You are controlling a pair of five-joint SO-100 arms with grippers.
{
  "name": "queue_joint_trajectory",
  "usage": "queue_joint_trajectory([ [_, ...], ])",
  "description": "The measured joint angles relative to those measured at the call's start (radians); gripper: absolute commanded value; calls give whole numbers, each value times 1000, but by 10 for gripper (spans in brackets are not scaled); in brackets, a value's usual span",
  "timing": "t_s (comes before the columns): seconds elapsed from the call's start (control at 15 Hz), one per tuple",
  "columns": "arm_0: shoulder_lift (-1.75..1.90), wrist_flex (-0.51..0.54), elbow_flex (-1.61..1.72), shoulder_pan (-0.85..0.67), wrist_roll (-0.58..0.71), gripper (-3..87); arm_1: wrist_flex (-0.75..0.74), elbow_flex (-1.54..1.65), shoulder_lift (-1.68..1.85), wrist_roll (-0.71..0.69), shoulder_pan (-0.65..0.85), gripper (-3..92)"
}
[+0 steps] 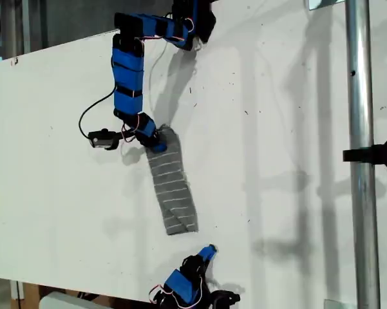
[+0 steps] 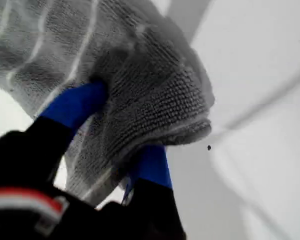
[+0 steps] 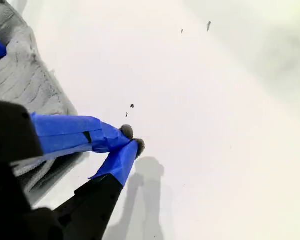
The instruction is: Grasp corners of a towel and fold twice.
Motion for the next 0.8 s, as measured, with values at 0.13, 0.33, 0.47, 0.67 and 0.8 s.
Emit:
queue_joint_trajectory([
  [0.13, 0, 0, 0, -11, 18, -27, 74, -11, -3, 0, -17, -2],
  [0.33, 0, 0, 0, -18, 29, -27, 279, 150, 173, 94, -14, -2],
  [0.47, 0, 0, 0, -21, 43, -27, 531, 302, 437, 224, -25, -2],
  [0.67, 0, 0, 0, -43, 75, -27, 893, 318, 881, 380, -86, -2],
  [0.8, 0, 0, 0, -43, 78, -27, 913, 242, 914, 396, -132, -2],
])
